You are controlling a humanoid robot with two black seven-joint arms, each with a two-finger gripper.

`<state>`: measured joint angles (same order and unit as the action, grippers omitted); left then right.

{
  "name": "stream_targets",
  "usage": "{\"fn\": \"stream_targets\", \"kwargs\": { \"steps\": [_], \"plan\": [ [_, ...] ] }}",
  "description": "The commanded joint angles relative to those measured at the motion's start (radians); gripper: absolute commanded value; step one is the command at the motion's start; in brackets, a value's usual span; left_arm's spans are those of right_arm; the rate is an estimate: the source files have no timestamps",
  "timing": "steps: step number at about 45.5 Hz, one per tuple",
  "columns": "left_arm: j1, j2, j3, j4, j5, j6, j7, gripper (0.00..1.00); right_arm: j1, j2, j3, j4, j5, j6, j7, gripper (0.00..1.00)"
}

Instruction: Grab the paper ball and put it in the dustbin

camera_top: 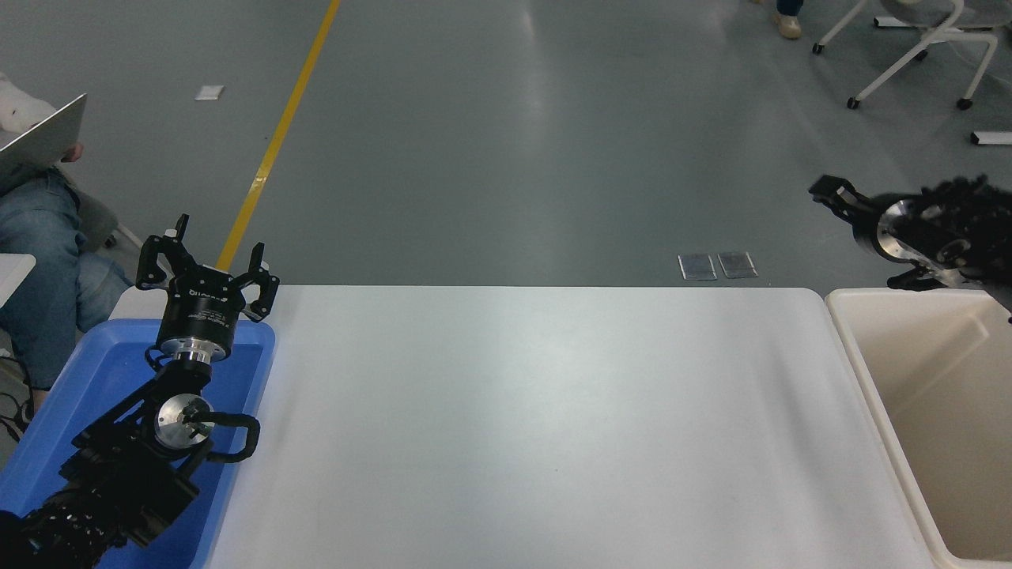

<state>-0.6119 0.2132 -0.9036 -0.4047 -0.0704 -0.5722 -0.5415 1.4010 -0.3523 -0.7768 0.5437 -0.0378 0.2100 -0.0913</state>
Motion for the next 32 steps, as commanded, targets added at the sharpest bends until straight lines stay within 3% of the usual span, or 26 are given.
{"fn": "stream_targets", "kwargs": {
  "steps": [1,10,32],
  "plan": [
    [0.0,0.0,0.0,0.0,0.0,0.0,0.0,0.99,0.131,0.036,-0.084,0.189,-0.019,0.138,-0.001,1.0],
    [0.0,0.0,0.0,0.001,0.0,0.002,0.0,0.99,0.167,0.035,-0.137,0.3,-0.02,0.167,-0.001,1.0],
    [0.001,-0.002,0.0,0.001,0.0,0.002,0.0,0.99,0.584,-0.042,-0.274,0.837,-0.016,0.272,-0.002,1.0]
  ]
}}
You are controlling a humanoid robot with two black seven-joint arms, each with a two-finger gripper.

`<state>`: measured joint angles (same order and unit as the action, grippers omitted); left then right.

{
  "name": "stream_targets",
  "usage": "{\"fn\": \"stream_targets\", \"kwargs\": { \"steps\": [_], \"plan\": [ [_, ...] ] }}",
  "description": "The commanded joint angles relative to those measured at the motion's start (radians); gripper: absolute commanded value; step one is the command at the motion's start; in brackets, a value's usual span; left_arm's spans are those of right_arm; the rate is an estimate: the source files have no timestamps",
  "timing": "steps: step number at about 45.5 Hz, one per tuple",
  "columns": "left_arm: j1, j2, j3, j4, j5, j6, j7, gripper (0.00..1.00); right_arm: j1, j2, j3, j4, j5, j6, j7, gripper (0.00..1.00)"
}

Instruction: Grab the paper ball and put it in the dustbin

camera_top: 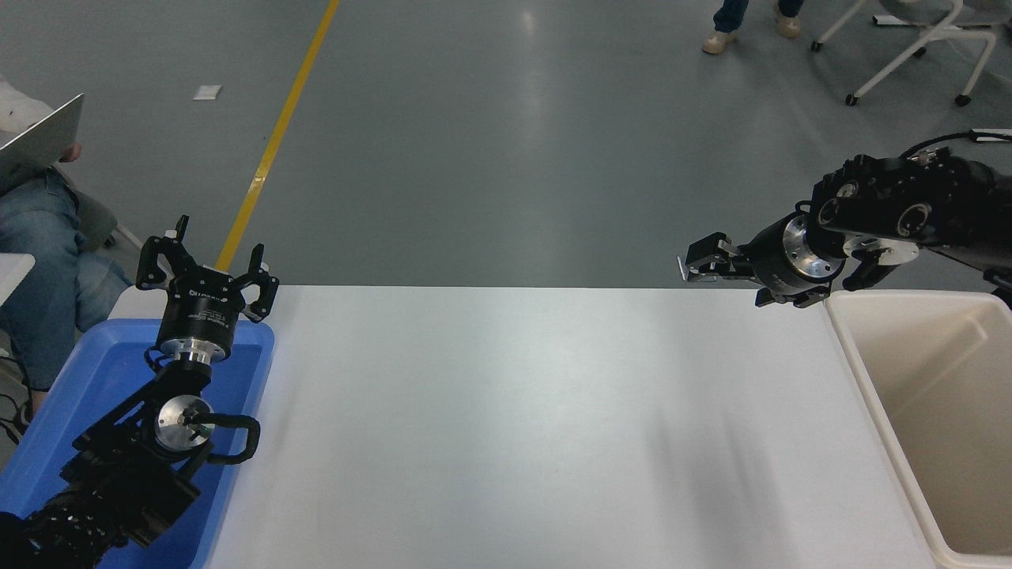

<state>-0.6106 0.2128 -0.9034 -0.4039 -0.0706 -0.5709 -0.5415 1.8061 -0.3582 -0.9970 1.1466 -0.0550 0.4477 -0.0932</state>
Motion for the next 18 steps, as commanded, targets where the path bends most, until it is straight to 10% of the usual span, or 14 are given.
{"fn": "stream_targets", "kwargs": {
  "steps": [1,18],
  "plan": [
    [0.0,-0.001,0.0,0.0,0.0,0.0,0.0,0.99,0.193,-0.041,-0.055,0.252,0.001,0.037,0.0,1.0],
    [0.0,-0.001,0.0,0.0,0.0,0.0,0.0,0.99,0.331,-0.065,-0.066,0.372,0.001,0.074,0.0,1.0]
  ]
}}
